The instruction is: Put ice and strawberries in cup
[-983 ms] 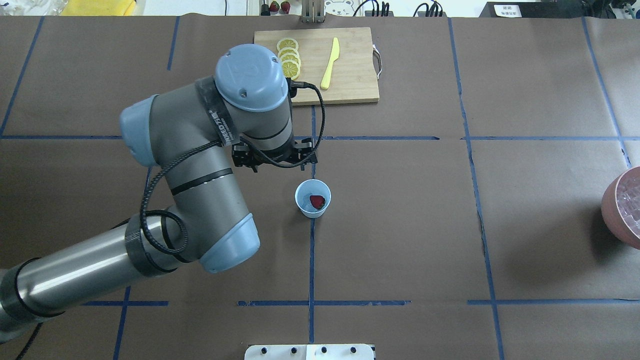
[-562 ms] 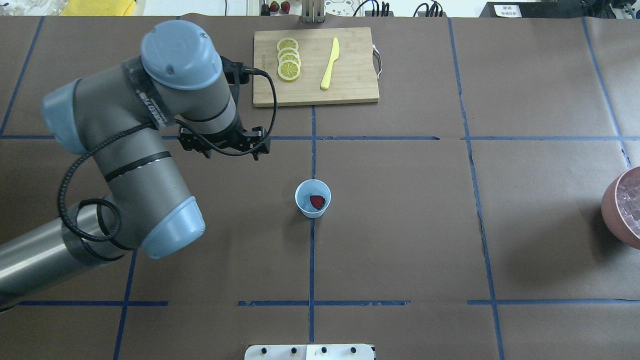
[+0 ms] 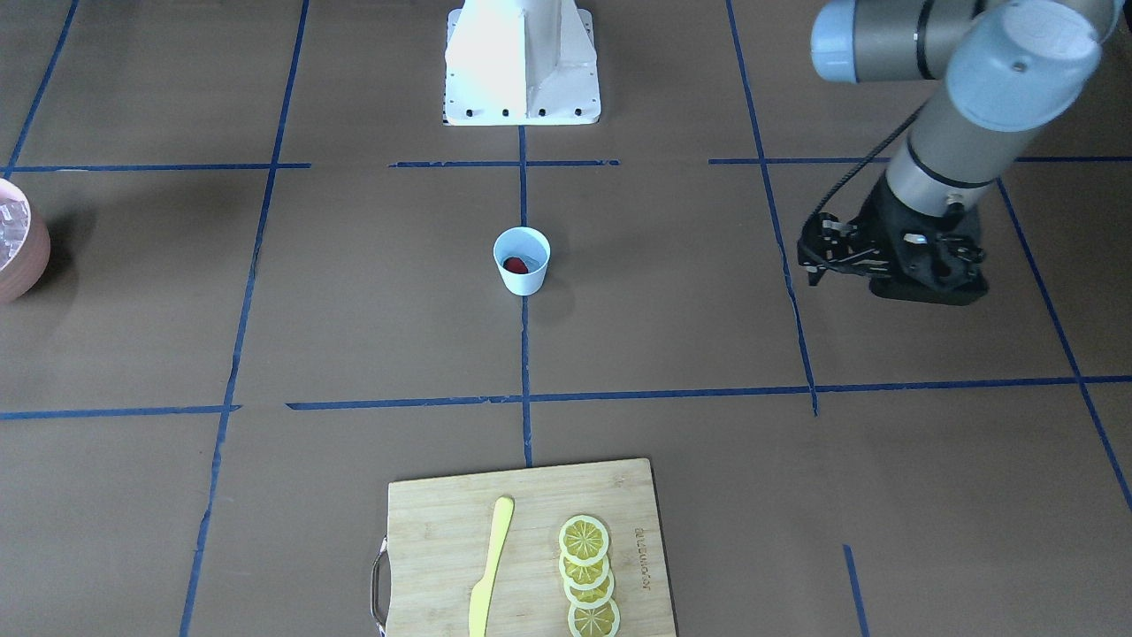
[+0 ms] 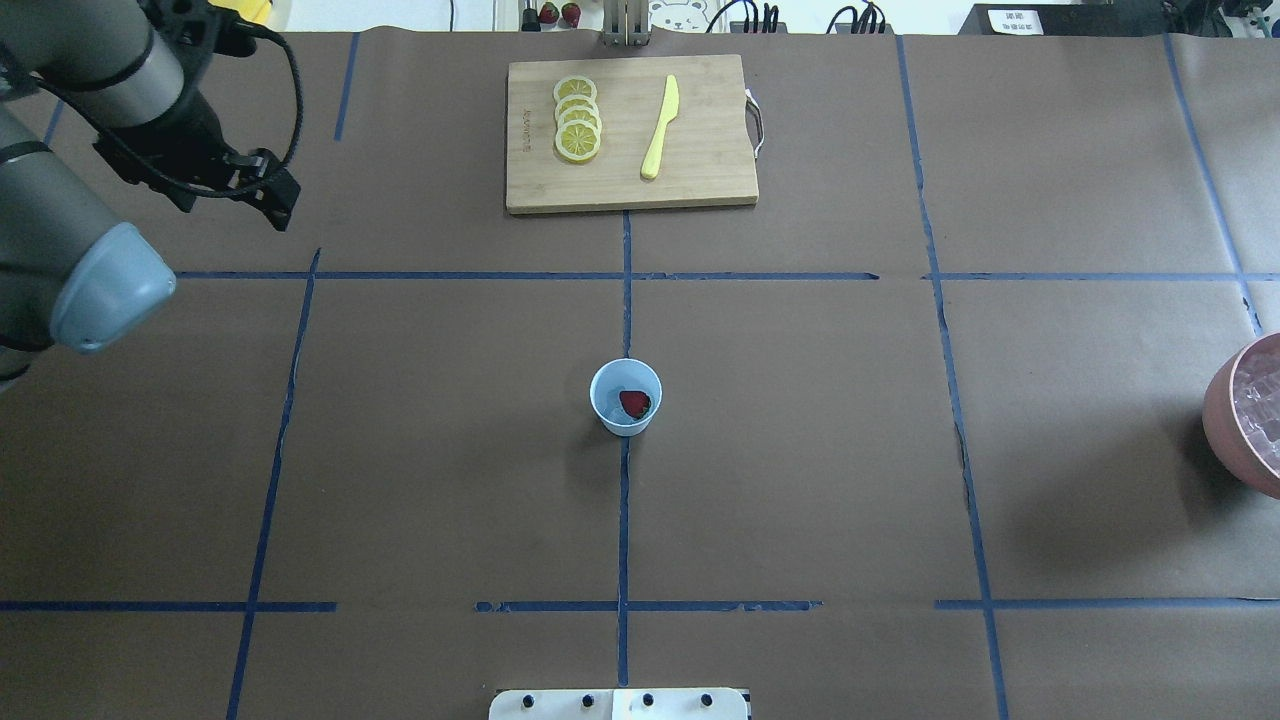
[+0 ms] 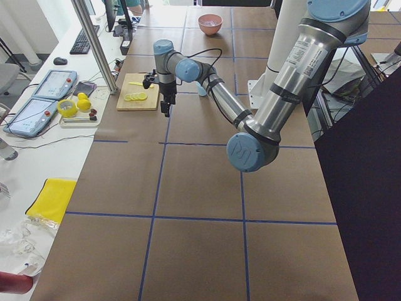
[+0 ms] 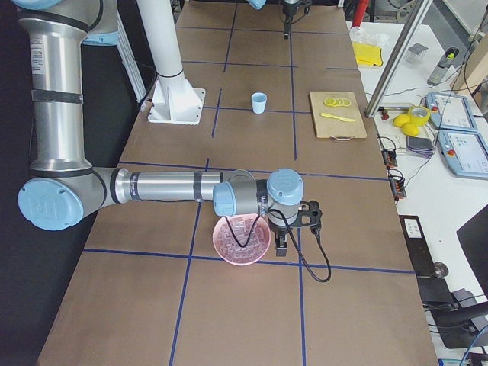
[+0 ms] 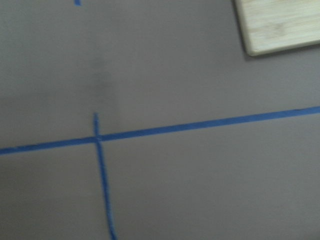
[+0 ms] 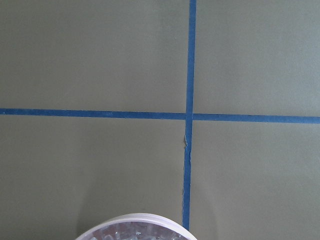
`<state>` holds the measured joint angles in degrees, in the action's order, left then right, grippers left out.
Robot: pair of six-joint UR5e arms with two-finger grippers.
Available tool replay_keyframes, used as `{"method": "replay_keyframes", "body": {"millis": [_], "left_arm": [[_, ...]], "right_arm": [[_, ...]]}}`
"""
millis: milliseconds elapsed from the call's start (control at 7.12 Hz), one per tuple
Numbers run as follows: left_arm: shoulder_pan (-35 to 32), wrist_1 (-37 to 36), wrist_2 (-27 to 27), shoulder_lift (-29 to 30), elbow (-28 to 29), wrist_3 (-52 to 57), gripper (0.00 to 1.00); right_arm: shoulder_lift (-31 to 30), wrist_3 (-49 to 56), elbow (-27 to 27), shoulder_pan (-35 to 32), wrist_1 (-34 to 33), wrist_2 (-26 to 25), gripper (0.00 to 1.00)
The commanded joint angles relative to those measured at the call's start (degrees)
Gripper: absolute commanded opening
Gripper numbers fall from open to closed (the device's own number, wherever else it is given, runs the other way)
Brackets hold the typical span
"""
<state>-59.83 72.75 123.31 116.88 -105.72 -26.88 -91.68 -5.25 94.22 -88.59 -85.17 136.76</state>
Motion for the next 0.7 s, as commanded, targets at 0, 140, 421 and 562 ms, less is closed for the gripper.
{"method": "replay_keyframes", "body": {"millis": [0,140,421,562], "left_arm": [[-8.8,-5.1,3.0,-5.4,0.3,16.6,1.00],[-12.6,-4.4,5.3,-9.9,0.7,23.1,1.00],[-19.6,-3.3,5.9,-17.2,3.0,33.4,1.00],[-23.7,0.7,7.5,-19.8,6.3,36.9,1.00]], "right_arm": [[-0.3,0.0,0.3,-0.1,0.0,0.2,0.99],[-0.3,0.1,0.3,-0.1,0.0,0.2,0.99],[-0.3,0.0,0.3,-0.1,0.0,0.2,0.99],[-0.2,0.1,0.0,-0.1,0.0,0.2,0.99]]}}
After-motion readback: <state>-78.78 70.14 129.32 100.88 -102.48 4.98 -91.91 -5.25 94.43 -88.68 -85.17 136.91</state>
